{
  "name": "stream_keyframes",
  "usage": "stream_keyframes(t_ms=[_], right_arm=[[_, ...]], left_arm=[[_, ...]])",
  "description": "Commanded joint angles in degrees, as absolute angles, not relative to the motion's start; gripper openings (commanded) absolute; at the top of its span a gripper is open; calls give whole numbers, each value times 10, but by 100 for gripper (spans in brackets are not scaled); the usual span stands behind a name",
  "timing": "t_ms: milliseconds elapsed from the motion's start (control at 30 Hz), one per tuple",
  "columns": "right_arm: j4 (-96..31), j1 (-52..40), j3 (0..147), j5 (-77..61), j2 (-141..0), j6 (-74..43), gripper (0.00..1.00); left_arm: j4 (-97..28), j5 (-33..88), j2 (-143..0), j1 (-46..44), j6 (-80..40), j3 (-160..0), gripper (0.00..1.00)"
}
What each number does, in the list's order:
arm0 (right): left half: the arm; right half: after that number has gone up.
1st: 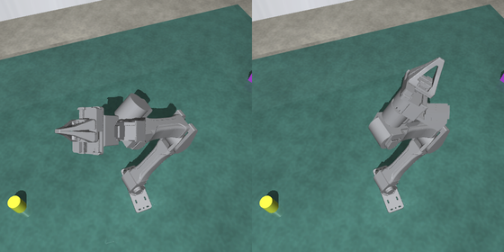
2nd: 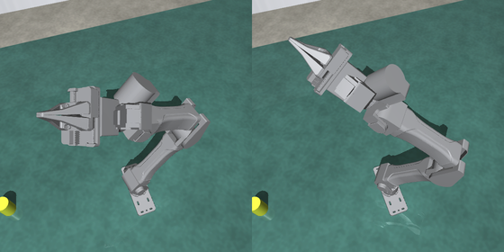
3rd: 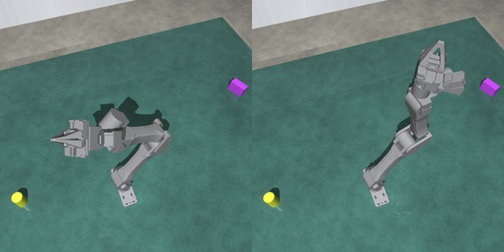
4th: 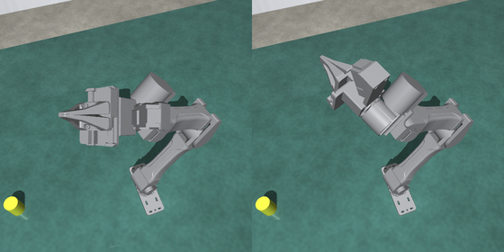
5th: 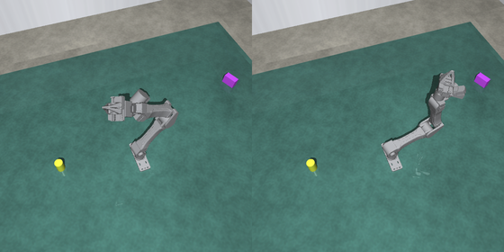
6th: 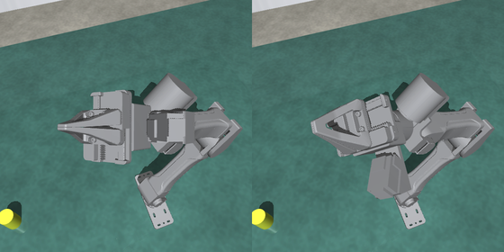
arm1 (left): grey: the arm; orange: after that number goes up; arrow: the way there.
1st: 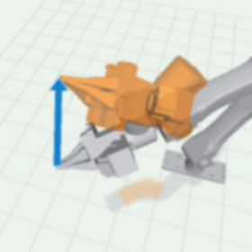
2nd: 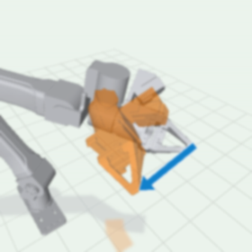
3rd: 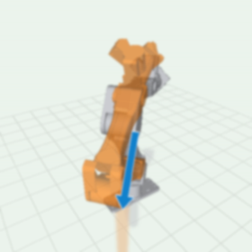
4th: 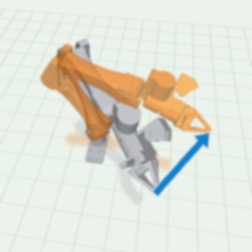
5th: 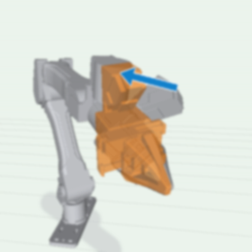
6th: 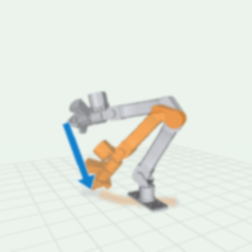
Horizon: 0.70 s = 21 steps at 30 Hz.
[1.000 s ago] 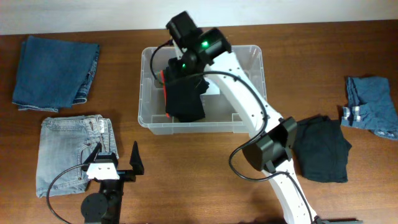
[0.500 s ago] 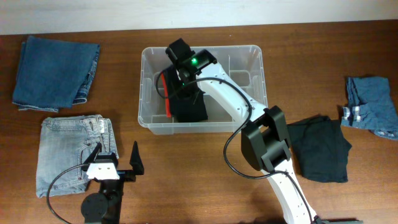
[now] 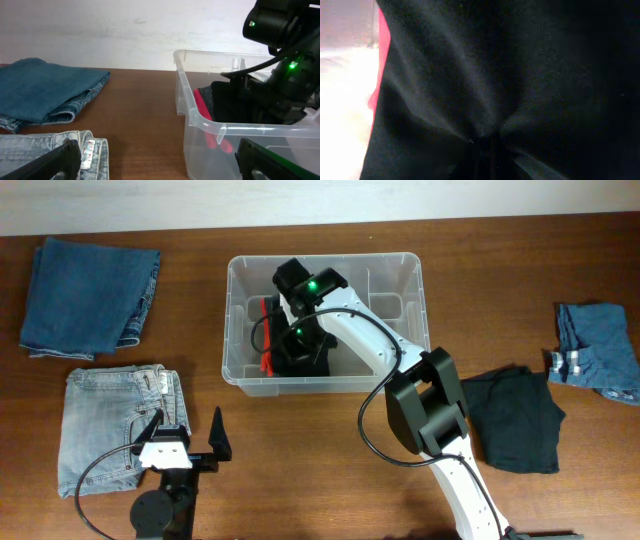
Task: Pack container
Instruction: 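Lower the garment into the bin's left side and release it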
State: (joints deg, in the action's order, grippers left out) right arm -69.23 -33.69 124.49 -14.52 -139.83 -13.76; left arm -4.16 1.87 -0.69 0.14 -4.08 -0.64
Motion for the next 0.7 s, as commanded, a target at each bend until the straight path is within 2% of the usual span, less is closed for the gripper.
stream_keyframes(t_ms=[0,133,433,667], right_arm=[[-709,-338,1238,-181,-1399,-144,4],[-715,-338,1258,-183,-1381,-143,4],[-700,-337,1414,-30,-1356,-142,4],[-649,-320,1373,13,-1378,-142,4]], left_arm=[[-46,17,-4,4,-36,-5,99],[-46,17,-4,4,-36,-5,99],[-46,17,-4,4,-36,-5,100],[-46,17,-4,4,-36,-5,100]])
